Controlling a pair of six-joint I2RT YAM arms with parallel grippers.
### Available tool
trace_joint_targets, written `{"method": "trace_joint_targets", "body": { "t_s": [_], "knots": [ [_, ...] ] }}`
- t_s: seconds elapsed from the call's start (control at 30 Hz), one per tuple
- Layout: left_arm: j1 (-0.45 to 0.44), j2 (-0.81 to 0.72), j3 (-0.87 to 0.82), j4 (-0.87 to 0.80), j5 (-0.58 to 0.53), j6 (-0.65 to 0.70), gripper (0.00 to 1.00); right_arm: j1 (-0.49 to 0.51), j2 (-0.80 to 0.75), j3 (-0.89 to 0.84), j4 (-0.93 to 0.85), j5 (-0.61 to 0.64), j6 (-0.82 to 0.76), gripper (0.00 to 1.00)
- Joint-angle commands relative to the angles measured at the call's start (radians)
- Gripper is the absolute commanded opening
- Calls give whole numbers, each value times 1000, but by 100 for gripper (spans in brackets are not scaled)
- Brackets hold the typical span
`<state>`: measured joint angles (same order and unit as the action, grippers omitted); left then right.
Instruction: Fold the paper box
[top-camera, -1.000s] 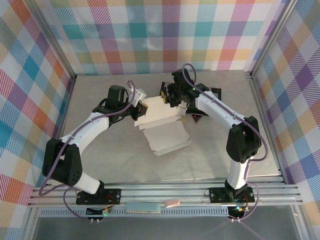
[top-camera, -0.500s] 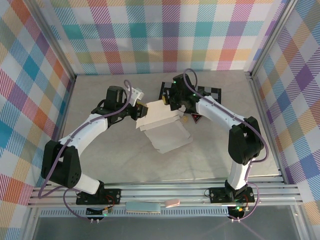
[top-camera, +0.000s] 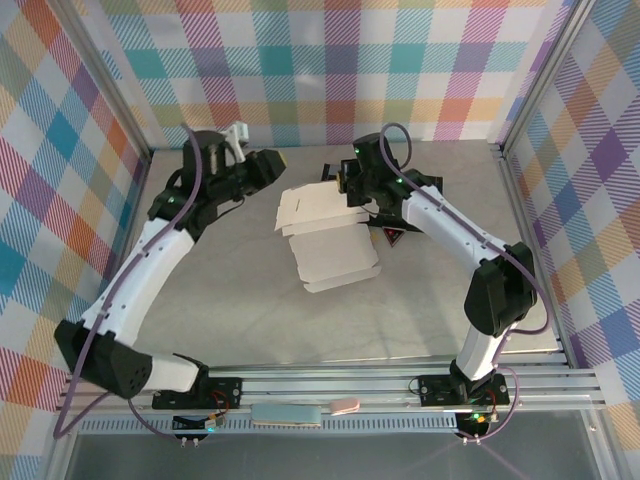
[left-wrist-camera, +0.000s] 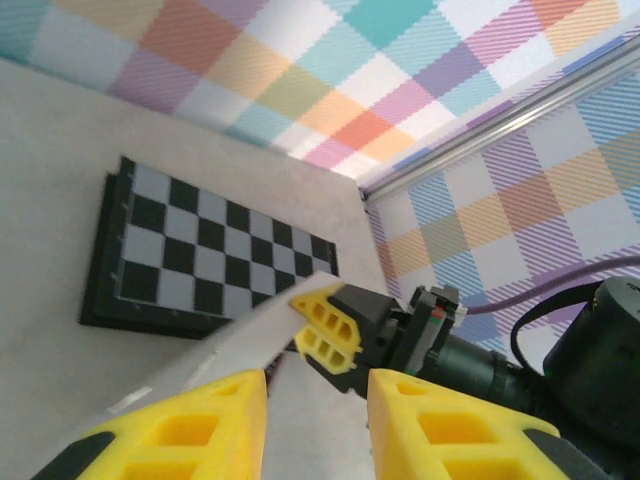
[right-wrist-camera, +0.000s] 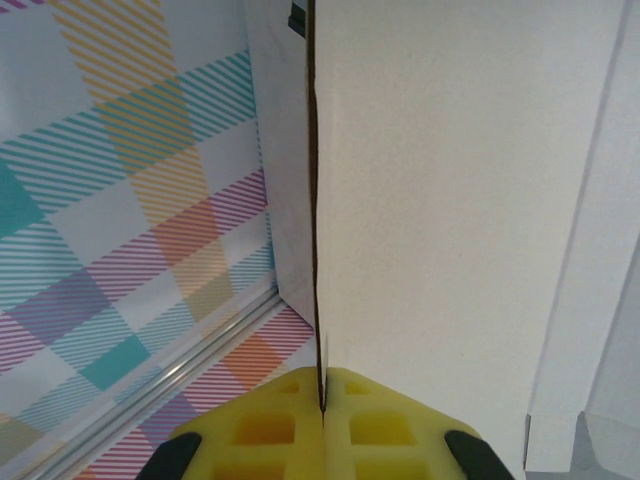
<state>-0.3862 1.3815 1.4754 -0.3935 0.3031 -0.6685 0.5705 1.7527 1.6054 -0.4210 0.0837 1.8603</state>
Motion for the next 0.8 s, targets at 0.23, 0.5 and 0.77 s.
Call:
{"method": "trace_joint_targets", "body": {
  "t_s": [0.23,0.5,0.77],
  "knots": [
    [-93,167,171,-224,-53,-204,29,-1,-37,32,-48,45,46,0],
    [-98,199,178,-251,-75,-180,31,-1,-35,33,-42,39,46,0],
    [-98,172,233,-239,-139,-150,32,-2,-38,27,-44,46,39,0]
  ]
}}
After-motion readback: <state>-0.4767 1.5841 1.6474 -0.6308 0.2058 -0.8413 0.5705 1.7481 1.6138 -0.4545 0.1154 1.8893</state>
